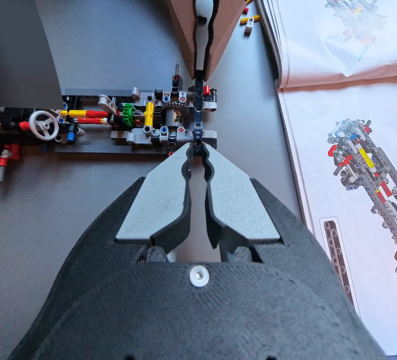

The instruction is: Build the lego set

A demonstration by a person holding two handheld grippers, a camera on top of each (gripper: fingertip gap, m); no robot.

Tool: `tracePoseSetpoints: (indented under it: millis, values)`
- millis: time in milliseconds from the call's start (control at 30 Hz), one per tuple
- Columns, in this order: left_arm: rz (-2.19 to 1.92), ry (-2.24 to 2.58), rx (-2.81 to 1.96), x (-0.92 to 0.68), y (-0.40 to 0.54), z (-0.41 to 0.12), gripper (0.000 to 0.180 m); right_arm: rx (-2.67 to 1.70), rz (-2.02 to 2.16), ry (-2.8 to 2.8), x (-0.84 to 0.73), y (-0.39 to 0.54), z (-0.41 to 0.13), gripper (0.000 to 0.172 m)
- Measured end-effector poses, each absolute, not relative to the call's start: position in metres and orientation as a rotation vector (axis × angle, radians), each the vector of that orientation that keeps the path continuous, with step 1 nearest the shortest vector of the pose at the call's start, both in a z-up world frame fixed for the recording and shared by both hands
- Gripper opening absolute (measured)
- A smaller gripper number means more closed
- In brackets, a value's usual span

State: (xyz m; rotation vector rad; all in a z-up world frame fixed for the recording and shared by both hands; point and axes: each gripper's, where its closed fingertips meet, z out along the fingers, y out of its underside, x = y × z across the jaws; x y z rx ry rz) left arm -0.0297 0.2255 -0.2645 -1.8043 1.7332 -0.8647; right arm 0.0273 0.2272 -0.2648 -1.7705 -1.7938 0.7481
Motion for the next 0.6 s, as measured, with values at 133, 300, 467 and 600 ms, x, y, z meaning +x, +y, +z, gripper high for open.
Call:
tracePoseSetpoints:
  millis: [133, 300, 467, 600]
  values:
    - [-0.946, 1.679, -1.805, -0.0309, 0.2258, -0.2659, 0.006, -1.792, 0.720, -1.848, 0.0269, 0.2279, -0.2650, 0.004]
    - [-0.943, 1.672, -1.796, -0.0283, 0.2262, -0.2649, 0.006, -1.832, 0.710, -1.873, 0.0297, 0.2276, -0.2694, 0.005]
    - [-0.973, 1.653, -1.796, -0.0280, 0.2256, -0.2644, 0.005, -1.817, 0.676, -1.873, 0.0298, 0.2275, -0.2698, 0.005]
    - [-0.922, 1.671, -1.808, -0.0282, 0.2256, -0.2650, 0.005, -1.782, 0.652, -1.872, 0.0297, 0.2275, -0.2700, 0.005]
